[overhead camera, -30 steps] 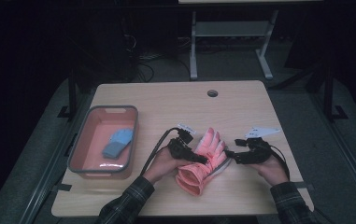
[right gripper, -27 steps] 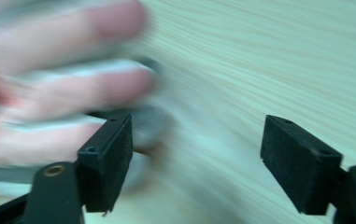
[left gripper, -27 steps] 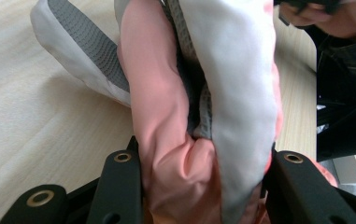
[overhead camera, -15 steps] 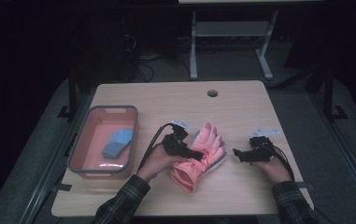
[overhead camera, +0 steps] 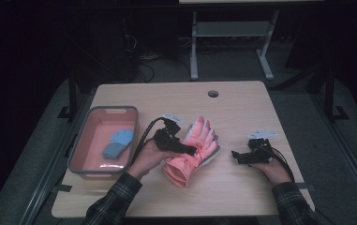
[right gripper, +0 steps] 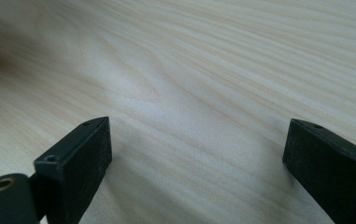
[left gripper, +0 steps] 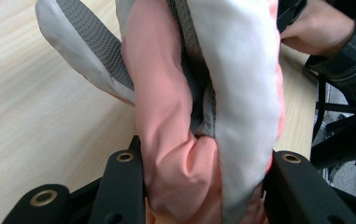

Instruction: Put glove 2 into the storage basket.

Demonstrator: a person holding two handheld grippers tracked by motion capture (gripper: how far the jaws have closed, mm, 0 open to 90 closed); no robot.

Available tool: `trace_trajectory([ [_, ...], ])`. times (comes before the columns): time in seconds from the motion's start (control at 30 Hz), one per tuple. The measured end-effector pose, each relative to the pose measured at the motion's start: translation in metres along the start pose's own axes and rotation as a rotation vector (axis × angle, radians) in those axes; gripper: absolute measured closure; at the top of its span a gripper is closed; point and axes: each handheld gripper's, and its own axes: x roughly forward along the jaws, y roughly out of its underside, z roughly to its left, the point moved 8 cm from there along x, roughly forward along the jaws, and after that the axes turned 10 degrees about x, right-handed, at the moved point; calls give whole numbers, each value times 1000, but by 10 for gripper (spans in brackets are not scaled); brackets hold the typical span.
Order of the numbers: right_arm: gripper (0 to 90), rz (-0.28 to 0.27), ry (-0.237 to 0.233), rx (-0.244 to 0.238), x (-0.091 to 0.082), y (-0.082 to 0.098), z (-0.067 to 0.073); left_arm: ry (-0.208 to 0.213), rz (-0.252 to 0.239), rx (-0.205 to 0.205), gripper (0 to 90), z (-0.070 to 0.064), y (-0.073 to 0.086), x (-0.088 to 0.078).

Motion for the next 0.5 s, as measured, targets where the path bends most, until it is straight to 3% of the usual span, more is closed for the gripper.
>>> trace_trajectory([
  [0.3,74,0,0,-1,0,0,0,-30,-19,-10,603,6,-8,-32],
  [0.5,74,4,-1,4,0,0,0,-56,-43,-38,602,13,-11,-59],
])
